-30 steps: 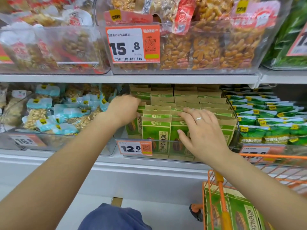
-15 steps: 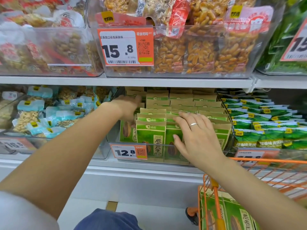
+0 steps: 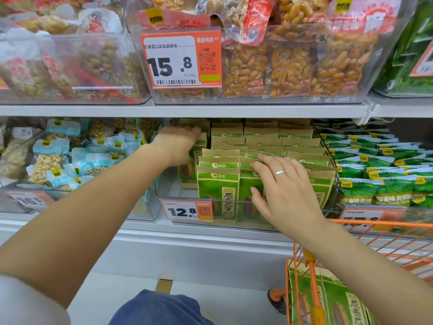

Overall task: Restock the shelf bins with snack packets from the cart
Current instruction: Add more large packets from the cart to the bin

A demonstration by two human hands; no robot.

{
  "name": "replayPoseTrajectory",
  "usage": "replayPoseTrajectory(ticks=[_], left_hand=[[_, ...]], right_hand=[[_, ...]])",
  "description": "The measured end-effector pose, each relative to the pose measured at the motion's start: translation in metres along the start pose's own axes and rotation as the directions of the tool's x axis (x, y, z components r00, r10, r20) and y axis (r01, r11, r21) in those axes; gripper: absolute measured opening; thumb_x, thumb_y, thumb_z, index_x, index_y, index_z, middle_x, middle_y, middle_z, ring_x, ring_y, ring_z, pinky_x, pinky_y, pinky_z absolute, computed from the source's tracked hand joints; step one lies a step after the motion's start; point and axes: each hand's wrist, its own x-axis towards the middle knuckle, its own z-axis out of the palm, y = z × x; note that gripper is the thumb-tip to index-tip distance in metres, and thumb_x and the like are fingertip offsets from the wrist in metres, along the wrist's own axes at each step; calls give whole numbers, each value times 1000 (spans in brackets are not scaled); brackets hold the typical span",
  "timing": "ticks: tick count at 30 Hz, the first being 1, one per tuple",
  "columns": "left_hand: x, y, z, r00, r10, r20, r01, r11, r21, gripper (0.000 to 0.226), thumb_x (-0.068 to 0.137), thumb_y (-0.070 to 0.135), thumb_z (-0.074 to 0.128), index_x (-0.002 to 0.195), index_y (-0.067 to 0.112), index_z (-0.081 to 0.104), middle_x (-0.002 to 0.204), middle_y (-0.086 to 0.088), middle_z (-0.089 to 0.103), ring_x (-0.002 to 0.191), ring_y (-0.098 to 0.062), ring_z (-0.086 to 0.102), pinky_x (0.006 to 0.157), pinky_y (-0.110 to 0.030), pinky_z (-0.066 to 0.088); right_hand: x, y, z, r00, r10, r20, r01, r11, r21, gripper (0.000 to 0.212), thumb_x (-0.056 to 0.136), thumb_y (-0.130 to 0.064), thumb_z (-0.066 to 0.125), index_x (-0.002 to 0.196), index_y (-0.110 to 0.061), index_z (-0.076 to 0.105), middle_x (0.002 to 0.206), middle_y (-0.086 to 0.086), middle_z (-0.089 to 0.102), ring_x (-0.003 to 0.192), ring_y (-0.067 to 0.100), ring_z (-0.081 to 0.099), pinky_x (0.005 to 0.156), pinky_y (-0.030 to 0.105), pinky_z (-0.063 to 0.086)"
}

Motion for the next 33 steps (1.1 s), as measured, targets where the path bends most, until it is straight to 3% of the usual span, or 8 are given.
replayPoseTrajectory(ticks=[8,13,17,20,24,27,29,33], left_hand=[[-6,6,34,928,46,-369,15,987,163,64,33,23,90,86,5,60,75,-13,64,66,-31,62,60,-32,45],[-4,6,31,966,-104,-235,115,993,34,92,66,42,82,141,9,39,126,-22,52,110,-40,53,90,-46,42],[-21,8,15,963,-187,-192,171,980,-100,83,78,42,73,144,10,34,131,-23,47,120,-41,45,104,-48,32],[-59,7,3,846,-363,-391,190,890,-415,57,82,29,71,127,2,50,114,-28,54,107,-44,50,92,-52,40],[-125,79,-23,714,-470,-520,-169,604,-779,28,96,28,49,124,30,52,113,1,55,108,-25,54,91,-47,47],[-133,171,-24,818,-30,-574,-424,643,-638,32,92,26,48,117,11,61,120,-5,56,112,-22,52,96,-34,40],[-125,225,-21,850,255,-461,-501,660,-559,44,90,42,45,123,18,60,140,-7,49,131,-26,44,109,-36,27],[-107,266,-11,904,345,-251,-426,695,-579,68,82,64,29,143,34,40,160,6,17,149,-14,-5,114,-27,-19]], right_hand=[[-1,0,2,1000,1,-1,-1,1000,8,43,85,-32,52,120,-9,59,124,11,60,114,29,54,105,41,31],[1,2,-6,998,-36,54,32,997,71,50,86,-31,53,131,-9,52,134,14,54,125,31,49,113,41,25],[-21,22,-33,992,-128,-15,128,964,235,47,90,-26,50,134,-9,50,142,10,47,136,26,38,118,37,21],[-63,56,-61,983,-166,-79,183,928,325,29,92,-21,50,115,-12,65,115,2,66,104,18,62,88,33,50],[-132,105,-70,948,-234,213,162,937,308,21,92,-24,47,94,-21,68,60,-7,60,50,13,58,45,26,42],[-172,127,-50,788,-266,556,209,964,164,25,89,-28,43,92,-20,66,56,-5,58,47,15,58,42,21,38],[-191,138,-30,584,-186,790,252,967,42,33,95,-34,39,117,-17,57,90,4,67,78,22,66,59,28,47],[-209,147,-6,287,88,954,140,981,-133,47,98,-34,42,140,-14,37,129,11,52,115,29,52,89,41,49]])
